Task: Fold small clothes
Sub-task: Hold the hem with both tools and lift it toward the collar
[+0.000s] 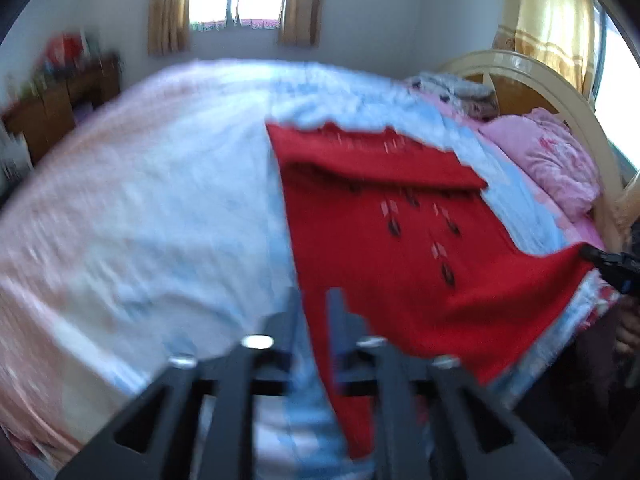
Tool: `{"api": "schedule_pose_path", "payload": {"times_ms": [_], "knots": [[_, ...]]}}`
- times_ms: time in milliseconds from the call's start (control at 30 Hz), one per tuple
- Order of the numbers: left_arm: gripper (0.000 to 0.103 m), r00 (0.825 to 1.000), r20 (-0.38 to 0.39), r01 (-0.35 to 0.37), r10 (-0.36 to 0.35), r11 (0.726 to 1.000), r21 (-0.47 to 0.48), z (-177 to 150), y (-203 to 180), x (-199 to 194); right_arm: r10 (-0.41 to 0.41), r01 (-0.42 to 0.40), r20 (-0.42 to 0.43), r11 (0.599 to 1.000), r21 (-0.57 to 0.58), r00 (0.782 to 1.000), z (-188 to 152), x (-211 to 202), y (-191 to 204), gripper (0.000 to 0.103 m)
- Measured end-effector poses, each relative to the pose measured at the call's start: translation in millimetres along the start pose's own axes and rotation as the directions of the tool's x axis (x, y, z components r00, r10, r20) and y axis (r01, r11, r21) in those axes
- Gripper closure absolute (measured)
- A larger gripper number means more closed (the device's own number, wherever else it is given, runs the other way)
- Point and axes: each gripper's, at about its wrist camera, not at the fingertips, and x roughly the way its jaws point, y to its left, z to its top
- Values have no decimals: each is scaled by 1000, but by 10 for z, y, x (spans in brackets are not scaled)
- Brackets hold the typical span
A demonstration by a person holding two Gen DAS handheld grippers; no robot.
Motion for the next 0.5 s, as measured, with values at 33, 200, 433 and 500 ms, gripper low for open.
{"api": "schedule_pose_path", "payload": {"times_ms": [33, 200, 433, 500], "knots": [[46, 1000, -24, 16, -17, 999, -38, -77, 44, 29, -3, 3, -9, 1000, 2, 1000, -34, 18, -17, 98], [43, 977, -183, 89, -113, 987, -134, -480, 36, 266, -14, 15, -38, 1000, 13, 999, -170, 39, -113, 98], [61, 958, -281, 45, -58, 998, -52, -697, -232, 435, -12, 13, -38, 999, 41, 999, -251, 3, -231, 98], [94, 962, -273, 21, -25, 1000, -20, -697, -276, 408, -10, 12, -39, 999, 42, 999, -252, 12, -234, 98]]}}
